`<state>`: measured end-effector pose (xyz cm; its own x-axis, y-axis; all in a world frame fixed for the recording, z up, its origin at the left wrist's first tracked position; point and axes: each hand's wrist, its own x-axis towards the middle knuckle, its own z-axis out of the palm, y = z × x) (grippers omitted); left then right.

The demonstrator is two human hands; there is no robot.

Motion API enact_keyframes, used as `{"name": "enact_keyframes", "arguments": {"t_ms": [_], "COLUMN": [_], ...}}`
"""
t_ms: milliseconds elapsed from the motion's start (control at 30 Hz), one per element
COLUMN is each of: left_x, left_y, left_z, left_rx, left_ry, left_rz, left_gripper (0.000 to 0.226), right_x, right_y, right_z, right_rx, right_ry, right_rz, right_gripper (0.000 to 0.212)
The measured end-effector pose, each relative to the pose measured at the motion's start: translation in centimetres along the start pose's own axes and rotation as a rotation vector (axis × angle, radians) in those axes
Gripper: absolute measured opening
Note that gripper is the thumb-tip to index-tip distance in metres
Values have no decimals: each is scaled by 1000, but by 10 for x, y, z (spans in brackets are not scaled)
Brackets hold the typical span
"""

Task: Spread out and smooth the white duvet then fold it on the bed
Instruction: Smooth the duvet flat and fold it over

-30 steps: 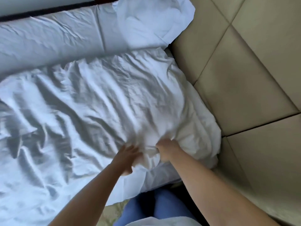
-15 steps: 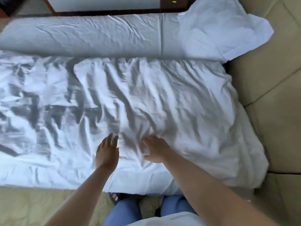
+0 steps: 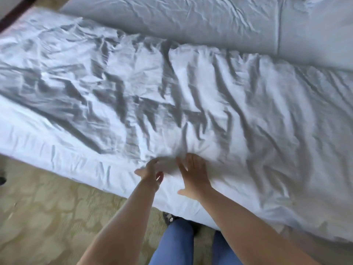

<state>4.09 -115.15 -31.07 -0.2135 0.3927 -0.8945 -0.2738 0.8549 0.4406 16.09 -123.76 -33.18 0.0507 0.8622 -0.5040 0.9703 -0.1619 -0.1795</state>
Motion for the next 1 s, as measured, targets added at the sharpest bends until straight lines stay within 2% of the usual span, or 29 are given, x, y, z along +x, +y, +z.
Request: {"name": "enact_keyframes", "arguments": {"t_ms": [67,100,133,233,300,367,400,467,533,567,600,667,733,767,867,900,1000], "left_x": [10,11,10,6,7,16,21,34,62,76,80,65,63,63,44,36,7], "left_y": [15,22,29,48,56,57,56,53,47,41,37,31,27,27,42,48,70], "left_z": [-2,0,3,9,5,-1,-5,-10,-15,-19,-22,-20,-10,-4,12,13,9], "left_rx": [18,30,30,1,15,21,64,168,17,-48,-77,-41,-36,-11,78,86,63], "left_ry": [-53,-71,-98,-220,-225,-89,22,158,143,95,11,-115,-135,-103,-7,1,-49], "left_rz": [-3,32,77,151,177,155,136,113,-31,-121,-179,-192,-143,-119,-18,23,107], "left_gripper": [24,16,15,39,47,73,93,124,144,148,144,122,97,81,26,18,19], "right_x": [15,23,32,50,55,57,58,58,51,46,41,36,39,43,55,55,42], "right_y": [-9,-11,-12,-7,-4,-2,0,1,-1,-4,-8,-16,-19,-21,-20,-19,-13], "right_z": [3,2,0,-26,-61,-81,-81,-67,-37,-20,-3,19,32,34,27,18,-33], "right_rx": [-5,-4,-22,77,180,224,218,288,340,261,167,24,-121,-160,-260,-256,-220], "right_ry": [102,185,257,603,807,861,811,530,174,92,41,-74,-96,-59,164,251,561], "right_rz": [128,183,208,265,352,384,360,275,190,162,142,151,194,233,239,211,163], "right_gripper": [126,121,107,60,53,59,61,58,54,61,74,102,119,114,68,61,53]}}
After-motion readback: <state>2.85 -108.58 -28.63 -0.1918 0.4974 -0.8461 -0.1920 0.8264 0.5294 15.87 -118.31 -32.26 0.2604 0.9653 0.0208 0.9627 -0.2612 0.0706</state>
